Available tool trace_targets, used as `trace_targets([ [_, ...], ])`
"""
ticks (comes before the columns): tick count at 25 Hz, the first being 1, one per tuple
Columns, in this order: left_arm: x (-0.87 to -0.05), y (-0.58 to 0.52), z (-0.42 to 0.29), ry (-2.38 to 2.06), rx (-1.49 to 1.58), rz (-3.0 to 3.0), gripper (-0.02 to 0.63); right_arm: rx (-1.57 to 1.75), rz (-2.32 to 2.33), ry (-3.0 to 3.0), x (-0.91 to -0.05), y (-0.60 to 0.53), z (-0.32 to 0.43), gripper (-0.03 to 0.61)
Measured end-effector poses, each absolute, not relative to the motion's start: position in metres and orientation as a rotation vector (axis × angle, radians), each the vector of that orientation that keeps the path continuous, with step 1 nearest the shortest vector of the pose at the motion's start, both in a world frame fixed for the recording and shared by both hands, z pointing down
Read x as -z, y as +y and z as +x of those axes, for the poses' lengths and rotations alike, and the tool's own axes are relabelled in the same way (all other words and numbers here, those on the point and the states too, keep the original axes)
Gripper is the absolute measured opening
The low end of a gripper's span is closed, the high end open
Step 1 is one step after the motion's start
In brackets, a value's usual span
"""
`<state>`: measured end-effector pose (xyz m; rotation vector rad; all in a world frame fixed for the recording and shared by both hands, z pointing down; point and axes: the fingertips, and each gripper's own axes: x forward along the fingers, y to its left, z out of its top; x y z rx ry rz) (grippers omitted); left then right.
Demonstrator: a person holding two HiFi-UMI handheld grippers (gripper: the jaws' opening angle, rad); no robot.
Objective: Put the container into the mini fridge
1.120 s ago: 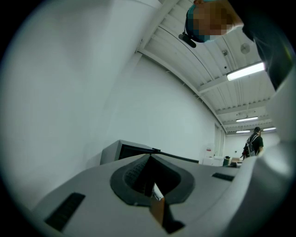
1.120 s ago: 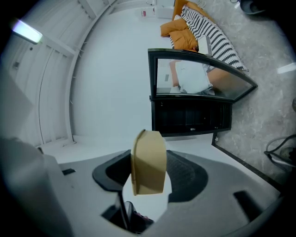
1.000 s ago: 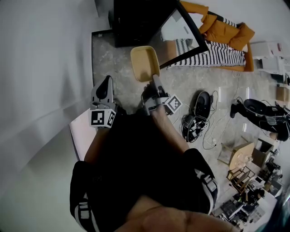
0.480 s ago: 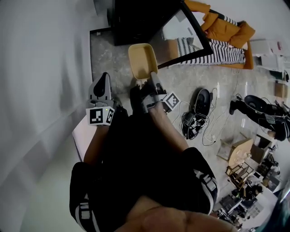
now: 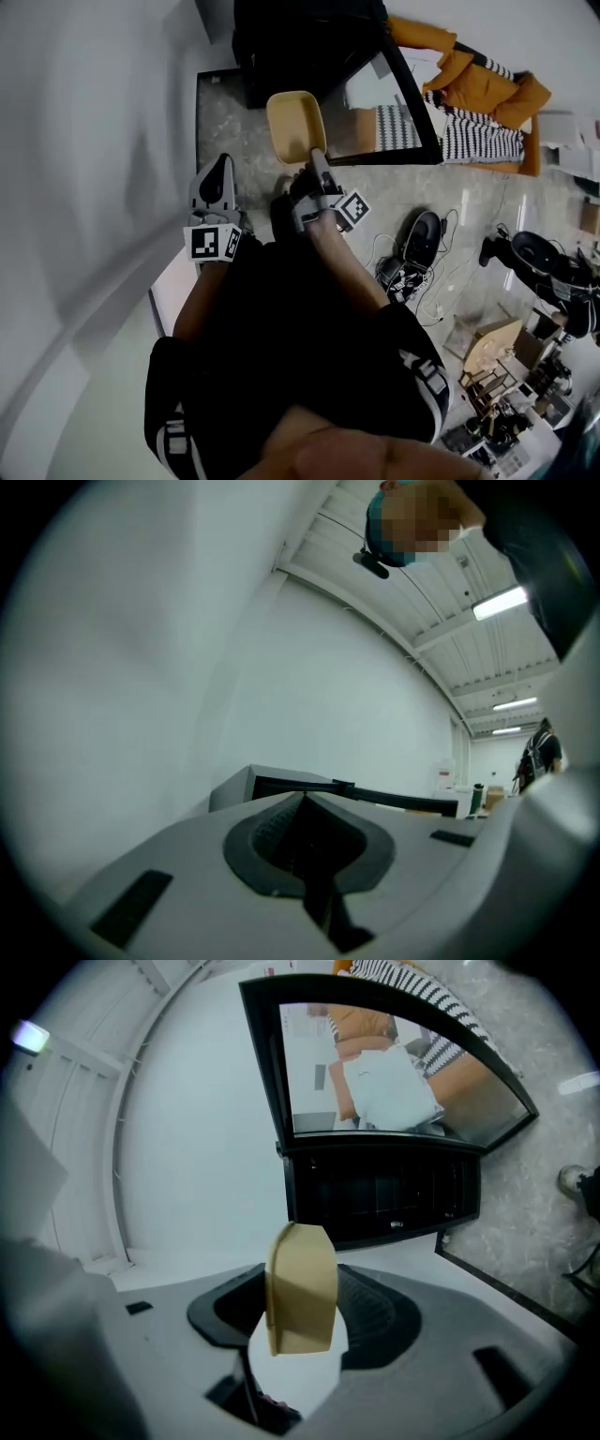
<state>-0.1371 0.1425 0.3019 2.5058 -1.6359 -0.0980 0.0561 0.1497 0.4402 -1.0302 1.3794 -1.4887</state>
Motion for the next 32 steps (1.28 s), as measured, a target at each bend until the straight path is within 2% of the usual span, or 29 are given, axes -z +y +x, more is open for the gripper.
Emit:
trace_targets([
  [10,-0.309,0.065,-0.075,-1.735,0.083,2.495,0.005,1.543,-1.028,1.460,-0.471,0.058,0.101,0.219],
  [32,-0.363,-0.073,-0.059,-1.588,0.092,2.545,0.005,1.489,-1.227,1.355,-0.592,-0.074,0.122,0.219],
])
